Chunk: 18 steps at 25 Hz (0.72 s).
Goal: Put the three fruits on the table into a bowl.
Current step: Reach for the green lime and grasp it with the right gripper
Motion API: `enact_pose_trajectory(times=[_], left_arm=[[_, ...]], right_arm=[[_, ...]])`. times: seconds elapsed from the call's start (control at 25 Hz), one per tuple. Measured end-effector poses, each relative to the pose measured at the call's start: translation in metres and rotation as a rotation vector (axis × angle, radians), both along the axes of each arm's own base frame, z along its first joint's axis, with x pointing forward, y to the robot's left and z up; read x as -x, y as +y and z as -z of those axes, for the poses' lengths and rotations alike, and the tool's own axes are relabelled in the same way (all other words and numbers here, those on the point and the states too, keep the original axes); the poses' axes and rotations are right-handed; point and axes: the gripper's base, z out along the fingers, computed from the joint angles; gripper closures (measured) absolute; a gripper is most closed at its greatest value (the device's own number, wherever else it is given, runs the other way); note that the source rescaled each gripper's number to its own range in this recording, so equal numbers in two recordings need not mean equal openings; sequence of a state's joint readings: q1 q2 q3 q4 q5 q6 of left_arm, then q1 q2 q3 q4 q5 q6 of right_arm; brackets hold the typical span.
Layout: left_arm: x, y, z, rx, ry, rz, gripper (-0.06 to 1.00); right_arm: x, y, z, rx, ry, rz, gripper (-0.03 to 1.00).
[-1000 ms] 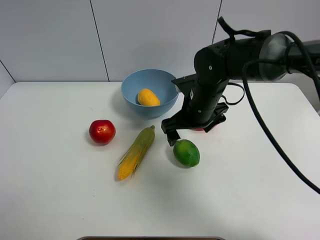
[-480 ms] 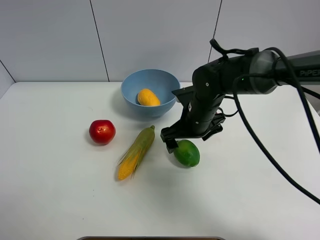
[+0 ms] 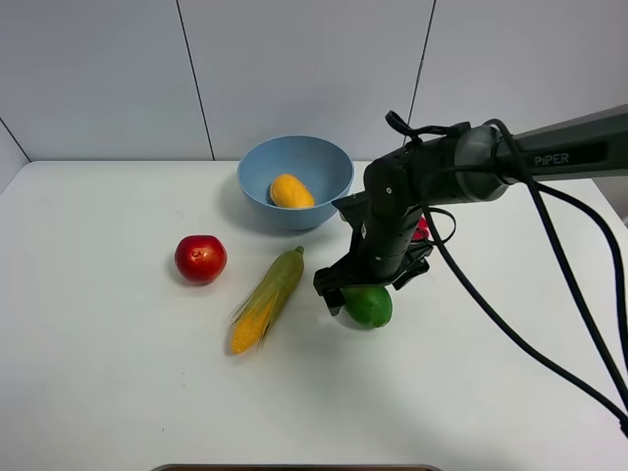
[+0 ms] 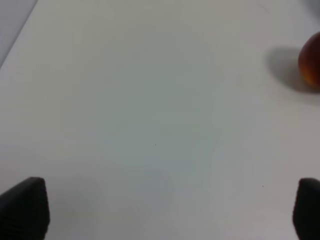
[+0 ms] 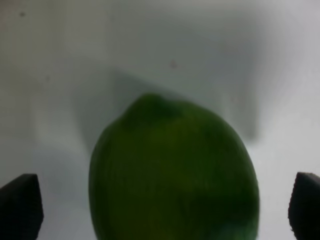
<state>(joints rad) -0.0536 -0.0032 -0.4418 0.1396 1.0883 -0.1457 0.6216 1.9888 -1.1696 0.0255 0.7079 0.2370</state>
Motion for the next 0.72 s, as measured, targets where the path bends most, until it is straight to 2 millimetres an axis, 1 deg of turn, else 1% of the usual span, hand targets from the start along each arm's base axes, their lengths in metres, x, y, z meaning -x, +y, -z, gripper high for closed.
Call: enact_pose_trajectory(times=[0.08,0.28,0.52,0.72], left_arm=[[0.0,0.0,0.0,0.0,0.0,0.0,-0.05],[0.0,0.0,0.0,0.0,0.0,0.0,-0.05],[0.0,0.0,0.0,0.0,0.0,0.0,-0.05],[0.0,0.0,0.0,0.0,0.0,0.0,-0.05]], right_arm=[[-0.001,0.001,0.005,-0.002,-0.004,0.0,-0.01],[-0.005,0.003,0.007,-0.027,-0.042,0.0,-0.01],[-0.006,0.004,0.026,-0.01,-0.018,-0.001,-0.01],[-0.007,0.004,0.026,-0.012,-0.02,0.003,-0.01]])
